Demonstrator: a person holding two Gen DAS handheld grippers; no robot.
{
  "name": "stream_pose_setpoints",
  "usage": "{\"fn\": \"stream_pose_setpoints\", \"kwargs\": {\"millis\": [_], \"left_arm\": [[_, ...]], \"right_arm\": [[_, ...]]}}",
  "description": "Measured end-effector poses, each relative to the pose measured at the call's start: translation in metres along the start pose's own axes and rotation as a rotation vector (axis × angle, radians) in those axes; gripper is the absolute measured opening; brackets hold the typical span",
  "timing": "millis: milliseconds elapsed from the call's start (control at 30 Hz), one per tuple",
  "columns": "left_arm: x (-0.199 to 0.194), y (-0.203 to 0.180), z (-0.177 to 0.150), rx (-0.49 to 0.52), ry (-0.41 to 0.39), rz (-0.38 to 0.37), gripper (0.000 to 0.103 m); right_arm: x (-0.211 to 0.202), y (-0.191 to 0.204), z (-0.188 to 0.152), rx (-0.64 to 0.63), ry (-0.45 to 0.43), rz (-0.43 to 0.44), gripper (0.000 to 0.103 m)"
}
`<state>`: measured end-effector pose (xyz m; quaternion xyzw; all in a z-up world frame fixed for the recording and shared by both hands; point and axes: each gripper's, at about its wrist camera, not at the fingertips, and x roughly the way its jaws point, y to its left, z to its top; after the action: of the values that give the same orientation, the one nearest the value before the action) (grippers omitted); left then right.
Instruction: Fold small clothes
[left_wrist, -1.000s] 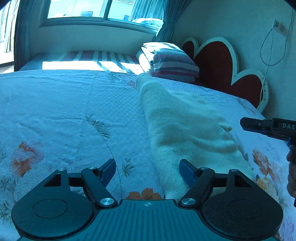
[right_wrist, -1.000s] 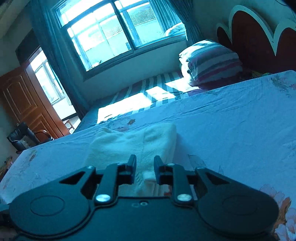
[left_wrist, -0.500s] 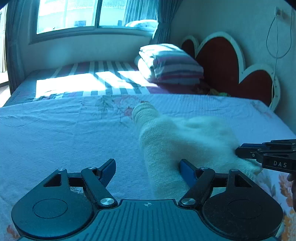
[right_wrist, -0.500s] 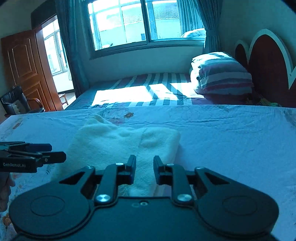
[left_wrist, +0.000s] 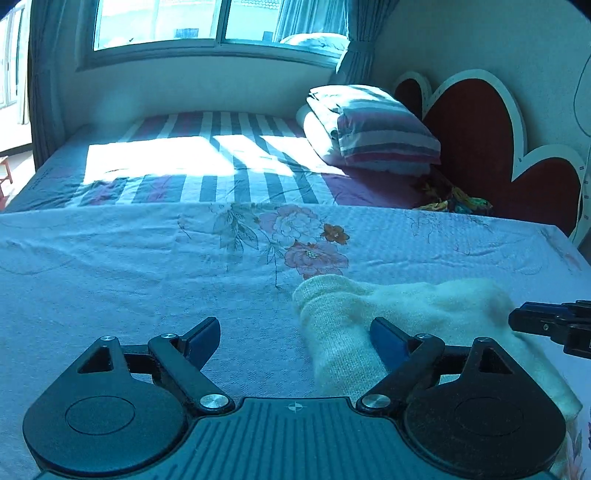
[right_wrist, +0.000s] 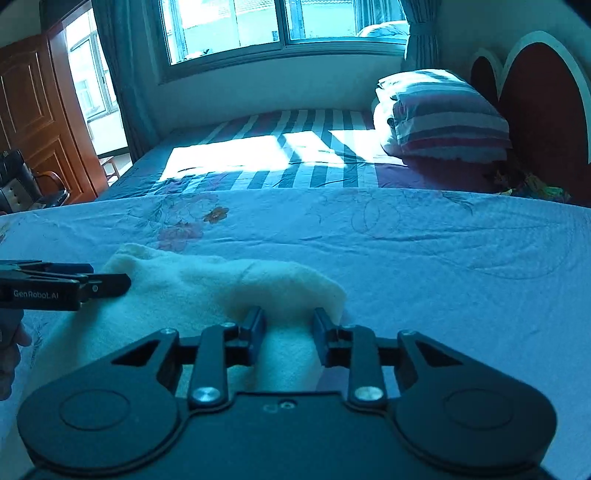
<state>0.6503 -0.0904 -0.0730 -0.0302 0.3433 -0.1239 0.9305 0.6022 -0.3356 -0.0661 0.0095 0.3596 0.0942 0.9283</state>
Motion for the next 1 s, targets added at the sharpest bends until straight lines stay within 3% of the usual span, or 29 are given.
{"fn": "stream_pose_setpoints", "kwargs": {"millis": [100, 200, 267, 467, 600, 767, 900, 1000], "left_arm": [[-0.045, 0.007, -0.022, 0.012, -0.046, -0.043, 0.088], [-0.09, 0.018, -0.063, -0.007, -0.048, -0.051, 0.088], [-0.115, 0.025, -0.091, -0.045, -0.046, -0.054, 0.088], [-0.149, 0.019, -0.143, -0.045, -0.014, -0.031, 0.088], [-0.156, 0.012, -0.155, 0.011, 0.003, 0.0, 0.088], [-0.155, -0.002, -0.155, 0.047, 0.038, -0.03, 0.088], [-0.161, -0.014, -0.16, 0.079, 0.036, -0.027, 0.088], [-0.158, -0.021, -0.163, 0.085, 0.028, 0.004, 0.088]], "right_arm": [[-0.052, -0.003, -0.017, 0.006, -0.094, 0.01, 0.045], [-0.091, -0.012, -0.049, 0.059, -0.062, 0.064, 0.039], [-0.119, -0.019, -0.081, 0.16, -0.034, 0.127, 0.035], [-0.158, -0.011, -0.151, 0.375, 0.033, 0.229, 0.032], [-0.156, 0.001, -0.16, 0.438, 0.046, 0.292, 0.031], [-0.143, 0.001, -0.153, 0.515, 0.045, 0.305, 0.028], [-0.144, 0.007, -0.144, 0.501, 0.023, 0.284, 0.009], [-0.148, 0.01, -0.143, 0.489, -0.005, 0.274, 0.009]]}}
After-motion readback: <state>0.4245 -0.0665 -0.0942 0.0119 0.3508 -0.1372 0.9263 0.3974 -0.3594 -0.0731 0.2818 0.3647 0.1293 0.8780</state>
